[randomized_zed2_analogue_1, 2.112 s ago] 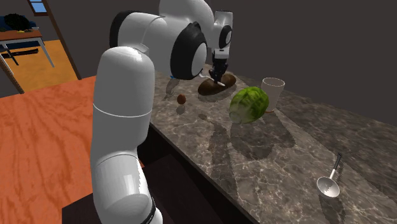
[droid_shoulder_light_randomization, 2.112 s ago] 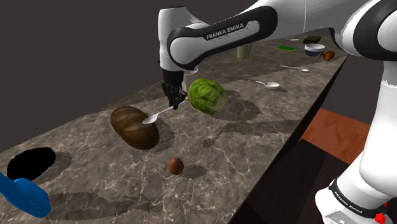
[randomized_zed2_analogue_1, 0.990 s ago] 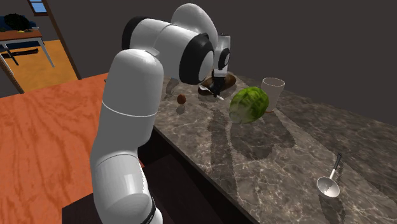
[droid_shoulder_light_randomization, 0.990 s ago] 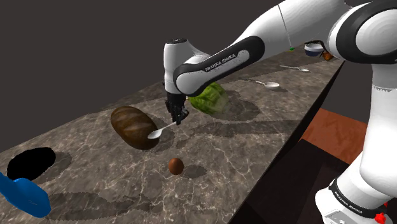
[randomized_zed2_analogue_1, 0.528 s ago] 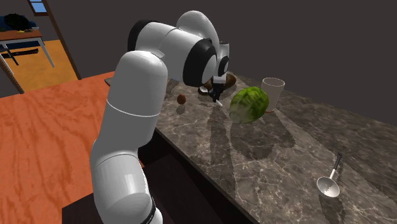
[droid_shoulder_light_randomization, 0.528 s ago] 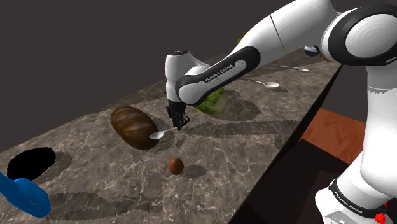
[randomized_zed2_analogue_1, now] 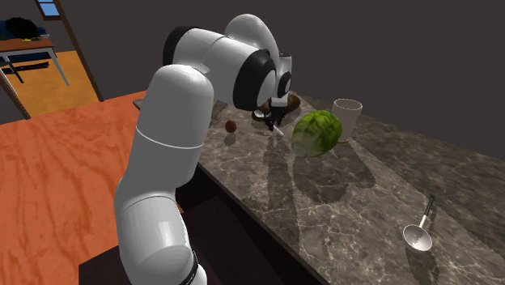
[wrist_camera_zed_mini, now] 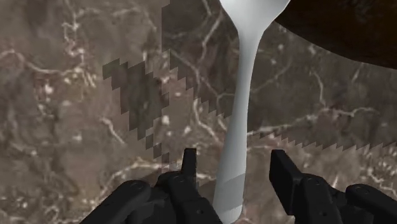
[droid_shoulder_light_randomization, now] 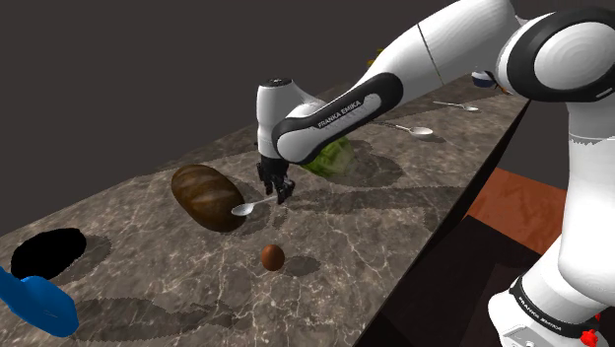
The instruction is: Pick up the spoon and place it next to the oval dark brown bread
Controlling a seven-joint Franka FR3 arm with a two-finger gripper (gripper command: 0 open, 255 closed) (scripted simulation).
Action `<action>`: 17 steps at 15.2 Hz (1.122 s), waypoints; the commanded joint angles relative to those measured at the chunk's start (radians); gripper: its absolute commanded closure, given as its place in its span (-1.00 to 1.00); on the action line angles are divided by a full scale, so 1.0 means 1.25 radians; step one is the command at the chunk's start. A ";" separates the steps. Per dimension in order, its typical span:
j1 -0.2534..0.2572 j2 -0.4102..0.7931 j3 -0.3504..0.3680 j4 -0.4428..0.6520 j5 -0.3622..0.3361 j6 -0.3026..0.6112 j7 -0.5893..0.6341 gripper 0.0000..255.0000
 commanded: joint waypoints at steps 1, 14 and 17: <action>0.000 0.001 0.000 0.000 0.000 0.000 0.000 -1.00; -0.024 -0.062 0.021 0.017 0.040 -0.073 -0.024 -1.00; -0.024 -0.062 0.021 0.017 0.040 -0.073 -0.024 -1.00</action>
